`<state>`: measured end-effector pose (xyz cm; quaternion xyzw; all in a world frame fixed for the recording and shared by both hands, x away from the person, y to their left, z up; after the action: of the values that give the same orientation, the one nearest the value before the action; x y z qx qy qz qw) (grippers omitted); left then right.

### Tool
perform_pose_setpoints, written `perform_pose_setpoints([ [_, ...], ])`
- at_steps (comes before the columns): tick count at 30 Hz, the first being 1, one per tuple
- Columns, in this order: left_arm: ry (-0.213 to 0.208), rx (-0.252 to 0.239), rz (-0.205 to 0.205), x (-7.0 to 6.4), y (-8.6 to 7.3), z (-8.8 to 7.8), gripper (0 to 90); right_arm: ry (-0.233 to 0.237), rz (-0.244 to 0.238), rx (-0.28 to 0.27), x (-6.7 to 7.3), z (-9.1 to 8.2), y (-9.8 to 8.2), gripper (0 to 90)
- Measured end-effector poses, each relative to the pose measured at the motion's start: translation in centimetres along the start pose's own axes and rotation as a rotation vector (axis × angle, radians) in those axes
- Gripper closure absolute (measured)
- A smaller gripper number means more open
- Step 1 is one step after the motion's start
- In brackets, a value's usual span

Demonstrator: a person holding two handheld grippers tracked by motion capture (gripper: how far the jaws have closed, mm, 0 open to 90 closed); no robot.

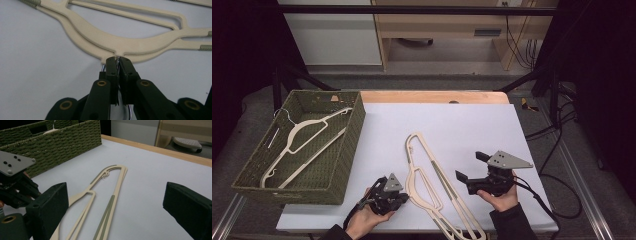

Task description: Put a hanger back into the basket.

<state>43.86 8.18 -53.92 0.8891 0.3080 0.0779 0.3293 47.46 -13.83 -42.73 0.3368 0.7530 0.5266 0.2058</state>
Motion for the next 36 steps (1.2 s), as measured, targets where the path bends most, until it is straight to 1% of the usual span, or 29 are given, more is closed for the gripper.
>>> perform_pose_setpoints([
  [2, 0.003, 0.003, 0.013, 0.0, 0.1, 0.0, 86.6, 0.009, -0.003, 0.002, 0.3, 0.2, 0.0, 6.7],
  [4, -0.004, 0.002, 0.025, -0.1, 0.1, 0.1, 87.3, 0.019, -0.001, 0.007, 0.6, 0.4, -0.1, 6.7],
  [6, -0.003, 0.007, 0.051, -0.1, 0.1, 0.0, 88.1, 0.024, -0.002, 0.016, 1.0, 0.8, -0.2, 6.7],
  [7, -0.008, 0.013, 0.052, -0.1, 0.1, 0.0, 88.3, 0.031, -0.008, 0.020, 1.2, 0.9, -0.3, 6.7],
  [10, -0.031, 0.020, 0.063, -0.4, 0.2, -0.2, 88.4, 0.048, -0.002, 0.026, 1.8, 1.3, -0.4, 6.9],
  [12, -0.025, 0.017, 0.073, -0.7, 0.4, -0.5, 88.5, 0.059, -0.006, 0.029, 2.2, 1.5, -0.5, 7.4],
  [13, -0.029, 0.017, 0.074, -0.7, 0.4, -0.6, 88.5, 0.065, -0.006, 0.030, 2.3, 1.6, -0.5, 7.6],
  [14, -0.031, 0.014, 0.064, -0.8, 0.6, -0.9, 88.5, 0.067, -0.003, 0.028, 2.5, 1.7, -0.5, 7.8],
  [16, -0.038, 0.007, 0.054, -0.8, 0.8, -1.3, 88.5, 0.077, -0.011, 0.031, 2.9, 1.8, -0.5, 8.4],
  [19, -0.038, 0.003, 0.040, -0.9, 1.2, -1.8, 88.6, 0.108, 0.004, 0.033, 3.8, 2.2, -0.6, 9.6],
  [20, -0.038, -0.005, 0.030, -1.0, 1.4, -1.9, 88.6, 0.110, 0.005, 0.034, 4.0, 2.3, -0.6, 9.7],
  [21, -0.030, -0.002, 0.035, -1.0, 1.6, -2.1, 88.5, 0.116, 0.000, 0.041, 4.3, 2.5, -0.7, 10.0],
  [24, -0.023, -0.013, 0.019, -1.0, 2.3, -2.7, 88.5, 0.132, -0.011, 0.053, 5.3, 2.9, -0.8, 10.5],
  [26, -0.012, -0.013, 0.017, -1.0, 2.8, -2.9, 88.6, 0.146, -0.005, 0.054, 5.9, 3.1, -0.8, 10.7],
  [28, -0.017, -0.016, 0.000, -1.0, 3.4, -3.2, 88.6, 0.147, -0.002, 0.061, 6.3, 3.2, -0.9, 11.4],
  [30, -0.012, -0.022, -0.010, -0.9, 3.9, -3.5, 88.6, 0.153, -0.003, 0.067, 6.7, 3.4, -1.1, 12.3],
  [31, -0.011, -0.021, -0.012, -0.9, 4.1, -3.6, 88.6, 0.154, -0.001, 0.075, 6.9, 3.6, -1.2, 12.3],
  [34, 0.000, -0.019, 0.002, -0.9, 4.7, -4.0, 88.6, 0.145, -0.013, 0.095, 7.3, 4.0, -1.5, 13.7],
  [36, 0.007, -0.020, -0.001, -0.9, 5.0, -4.1, 88.6, 0.147, -0.007, 0.100, 7.6, 4.2, -1.7, 15.4],
])
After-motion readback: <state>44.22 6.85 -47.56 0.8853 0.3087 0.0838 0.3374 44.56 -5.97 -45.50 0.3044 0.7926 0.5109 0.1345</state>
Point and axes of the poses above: each handheld gripper's, and its own axes: z roughly forward along the jaws, y roughly out of its top, x roughly to its left, the point moved 9 cm from there along z, roughly forward along the jaws, and after that the axes turned 2 degrees about -z, right-handed, at the moved point
